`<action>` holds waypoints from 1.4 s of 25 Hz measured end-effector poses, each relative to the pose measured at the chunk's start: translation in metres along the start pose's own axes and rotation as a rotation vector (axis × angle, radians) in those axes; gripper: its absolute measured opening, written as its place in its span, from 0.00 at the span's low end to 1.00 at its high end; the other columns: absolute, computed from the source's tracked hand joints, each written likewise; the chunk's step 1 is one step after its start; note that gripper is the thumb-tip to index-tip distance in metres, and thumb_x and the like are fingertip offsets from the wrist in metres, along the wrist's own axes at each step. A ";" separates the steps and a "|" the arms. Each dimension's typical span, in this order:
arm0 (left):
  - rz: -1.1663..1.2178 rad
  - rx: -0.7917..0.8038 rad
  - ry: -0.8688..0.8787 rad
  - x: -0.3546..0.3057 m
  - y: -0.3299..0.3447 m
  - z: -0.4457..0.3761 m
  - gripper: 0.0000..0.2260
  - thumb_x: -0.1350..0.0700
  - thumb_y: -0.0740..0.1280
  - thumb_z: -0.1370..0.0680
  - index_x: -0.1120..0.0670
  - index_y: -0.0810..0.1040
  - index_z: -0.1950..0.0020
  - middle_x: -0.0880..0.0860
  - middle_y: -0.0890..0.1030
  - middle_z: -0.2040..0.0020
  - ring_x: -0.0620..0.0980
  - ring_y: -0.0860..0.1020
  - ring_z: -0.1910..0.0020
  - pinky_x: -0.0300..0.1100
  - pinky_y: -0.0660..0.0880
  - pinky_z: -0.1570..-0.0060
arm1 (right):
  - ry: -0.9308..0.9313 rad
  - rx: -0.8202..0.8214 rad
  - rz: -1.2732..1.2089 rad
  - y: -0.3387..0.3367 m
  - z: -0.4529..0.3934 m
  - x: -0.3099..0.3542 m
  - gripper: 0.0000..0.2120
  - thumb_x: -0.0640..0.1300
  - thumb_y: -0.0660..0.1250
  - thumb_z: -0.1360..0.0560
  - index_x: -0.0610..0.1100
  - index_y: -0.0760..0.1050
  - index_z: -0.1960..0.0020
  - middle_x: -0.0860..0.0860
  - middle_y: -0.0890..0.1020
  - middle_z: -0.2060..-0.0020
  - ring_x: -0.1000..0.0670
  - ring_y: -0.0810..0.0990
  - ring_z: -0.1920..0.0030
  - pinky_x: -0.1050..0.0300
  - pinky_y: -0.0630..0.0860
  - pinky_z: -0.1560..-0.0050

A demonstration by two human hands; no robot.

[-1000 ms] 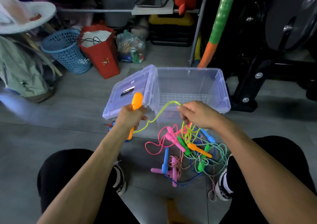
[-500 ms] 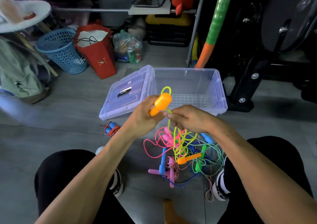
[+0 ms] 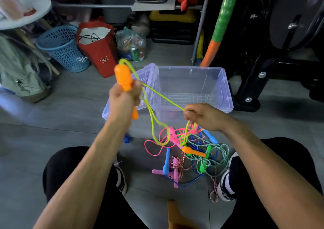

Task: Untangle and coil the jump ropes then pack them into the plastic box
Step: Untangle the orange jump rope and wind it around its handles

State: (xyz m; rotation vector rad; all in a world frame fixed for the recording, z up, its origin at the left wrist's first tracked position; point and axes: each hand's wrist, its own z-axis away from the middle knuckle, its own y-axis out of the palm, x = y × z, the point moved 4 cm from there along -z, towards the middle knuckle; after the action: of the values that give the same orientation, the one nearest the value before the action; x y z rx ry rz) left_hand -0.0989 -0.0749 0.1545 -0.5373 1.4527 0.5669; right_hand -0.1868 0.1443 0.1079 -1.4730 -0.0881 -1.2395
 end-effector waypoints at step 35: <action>-0.166 0.217 -0.286 0.045 0.031 0.011 0.12 0.56 0.70 0.23 0.58 0.75 0.64 0.48 0.68 0.73 0.47 0.63 0.78 0.39 0.62 0.73 | 0.061 -0.078 -0.101 0.012 -0.008 0.011 0.14 0.49 0.62 0.20 0.41 0.78 0.58 0.53 0.74 0.74 0.53 0.72 0.74 0.57 0.68 0.69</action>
State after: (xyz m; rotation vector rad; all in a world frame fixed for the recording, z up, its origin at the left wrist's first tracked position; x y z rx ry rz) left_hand -0.1093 -0.0432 0.1097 -0.3834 1.1680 0.3334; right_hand -0.1795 0.1276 0.1064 -1.5118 -0.0748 -1.3827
